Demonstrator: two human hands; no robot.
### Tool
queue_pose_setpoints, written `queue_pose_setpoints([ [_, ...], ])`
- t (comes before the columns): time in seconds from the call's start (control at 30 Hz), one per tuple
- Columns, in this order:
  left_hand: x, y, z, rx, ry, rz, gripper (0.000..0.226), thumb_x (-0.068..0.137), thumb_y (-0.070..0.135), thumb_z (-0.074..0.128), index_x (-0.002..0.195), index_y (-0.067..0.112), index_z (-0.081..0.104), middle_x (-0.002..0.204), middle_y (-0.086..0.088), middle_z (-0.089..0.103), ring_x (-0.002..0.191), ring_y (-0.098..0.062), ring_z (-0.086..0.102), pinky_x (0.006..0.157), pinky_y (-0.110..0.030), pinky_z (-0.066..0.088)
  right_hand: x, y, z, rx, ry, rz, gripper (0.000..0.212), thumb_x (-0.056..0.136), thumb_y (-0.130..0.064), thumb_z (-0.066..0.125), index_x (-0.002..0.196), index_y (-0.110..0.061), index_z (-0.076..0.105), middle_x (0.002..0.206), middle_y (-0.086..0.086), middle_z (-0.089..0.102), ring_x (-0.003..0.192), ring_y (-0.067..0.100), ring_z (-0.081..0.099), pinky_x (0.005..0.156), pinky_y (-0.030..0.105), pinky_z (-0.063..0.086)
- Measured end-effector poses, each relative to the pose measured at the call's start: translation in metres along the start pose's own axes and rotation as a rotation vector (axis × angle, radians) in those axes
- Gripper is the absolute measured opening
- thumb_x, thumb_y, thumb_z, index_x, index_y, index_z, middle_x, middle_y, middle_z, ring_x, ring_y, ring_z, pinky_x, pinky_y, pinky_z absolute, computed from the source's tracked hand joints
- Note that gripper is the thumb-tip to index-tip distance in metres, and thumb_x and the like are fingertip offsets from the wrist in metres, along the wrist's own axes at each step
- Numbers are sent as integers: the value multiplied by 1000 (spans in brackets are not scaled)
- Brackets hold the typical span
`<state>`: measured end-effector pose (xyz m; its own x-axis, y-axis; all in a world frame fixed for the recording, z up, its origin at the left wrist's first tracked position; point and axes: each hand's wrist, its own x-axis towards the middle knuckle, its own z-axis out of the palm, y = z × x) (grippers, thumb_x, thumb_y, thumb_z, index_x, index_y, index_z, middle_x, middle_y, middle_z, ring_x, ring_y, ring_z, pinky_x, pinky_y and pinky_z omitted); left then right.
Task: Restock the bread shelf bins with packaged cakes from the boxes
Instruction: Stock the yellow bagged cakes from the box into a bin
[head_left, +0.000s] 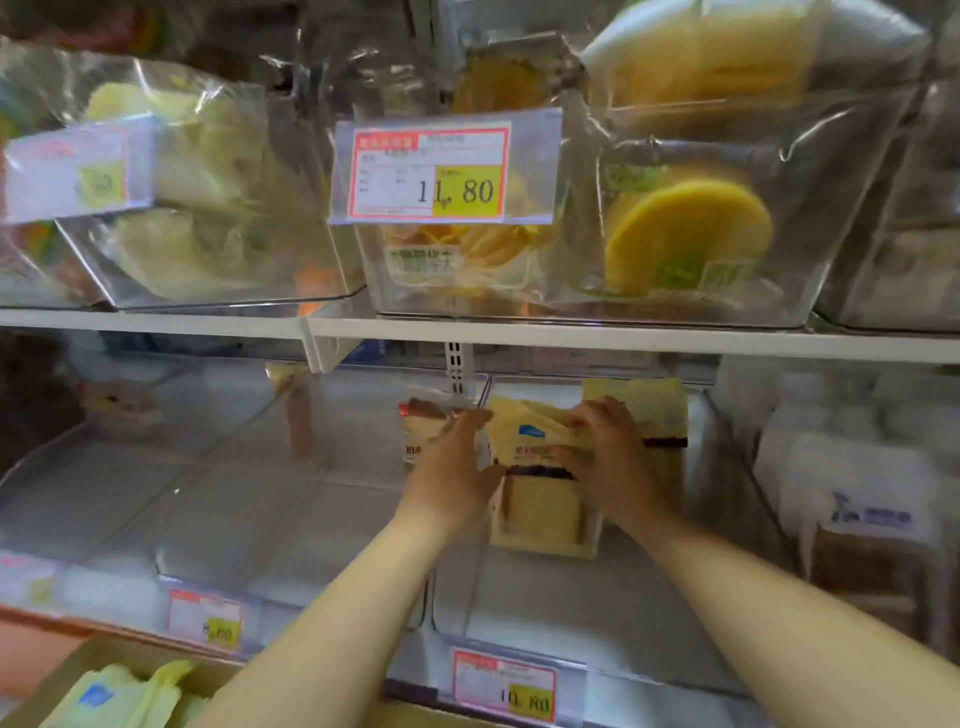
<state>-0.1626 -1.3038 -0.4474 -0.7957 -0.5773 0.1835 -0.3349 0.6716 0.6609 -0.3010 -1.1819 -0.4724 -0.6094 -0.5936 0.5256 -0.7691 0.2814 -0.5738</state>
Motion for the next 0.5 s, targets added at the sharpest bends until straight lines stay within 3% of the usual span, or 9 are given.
queue_pose_setpoints([
  [0.07, -5, 1, -2, -34, -16, -9, 58, 88, 21, 64, 140, 27, 39, 145, 4, 40, 127, -19, 46, 100, -31, 40, -2, -1, -1, 14, 8, 56, 56, 75, -14, 78, 124, -8, 51, 121, 7, 48, 118, 25, 44, 93, 13, 26],
  [0.13, -13, -2, -3, -88, -22, -47, 60, 88, 21, 64, 142, 25, 39, 144, 1, 44, 126, -20, 49, 100, -31, 42, -12, -5, -9, -2, 56, 129, 77, 73, -19, 81, 138, -10, 40, 135, 9, 43, 127, 24, 38, 102, 25, 28],
  [0.2, -24, -4, -5, -86, -14, -70, 54, 88, 17, 60, 139, 21, 41, 136, -1, 52, 122, -21, 52, 88, -24, 39, -24, -9, -15, -107, 114, 178, 65, 74, -20, 79, 130, -14, 48, 130, 8, 47, 121, 25, 43, 93, 27, 33],
  [0.23, -29, -5, -6, -72, -12, -74, 52, 89, 16, 58, 138, 21, 41, 135, 0, 53, 121, -20, 52, 85, -22, 36, -29, -8, -15, -215, 53, 193, 51, 77, -20, 75, 123, -17, 54, 123, 6, 49, 117, 26, 47, 88, 27, 34],
  [0.3, -36, -8, -7, -85, -6, -73, 53, 90, 15, 57, 139, 23, 39, 138, 1, 51, 124, -19, 50, 84, -19, 33, -39, -9, -10, -348, -331, 189, 28, 86, -23, 63, 114, -23, 61, 116, 0, 53, 111, 24, 52, 88, 28, 41],
  [0.37, -41, -10, -6, -101, -4, -68, 54, 91, 13, 55, 141, 24, 37, 139, 2, 50, 125, -18, 50, 82, -17, 32, -50, -10, -1, -327, -714, 36, 26, 94, -28, 55, 118, -27, 62, 120, -2, 60, 109, 20, 57, 97, 35, 45],
  [0.43, -45, -9, -5, -111, -3, -64, 56, 92, 11, 54, 143, 24, 35, 142, 3, 48, 126, -18, 49, 83, -16, 33, -52, -13, 2, -364, -832, -146, 35, 98, -27, 47, 132, -33, 51, 132, -3, 53, 116, 19, 52, 100, 30, 40],
  [0.5, -46, -9, -4, -103, 7, -50, 57, 91, 9, 53, 143, 23, 35, 143, 2, 47, 128, -18, 48, 84, -14, 32, -44, -16, 4, -560, -852, -184, 48, 101, -17, 36, 146, -34, 32, 142, 2, 36, 126, 25, 40, 97, 31, 37],
])
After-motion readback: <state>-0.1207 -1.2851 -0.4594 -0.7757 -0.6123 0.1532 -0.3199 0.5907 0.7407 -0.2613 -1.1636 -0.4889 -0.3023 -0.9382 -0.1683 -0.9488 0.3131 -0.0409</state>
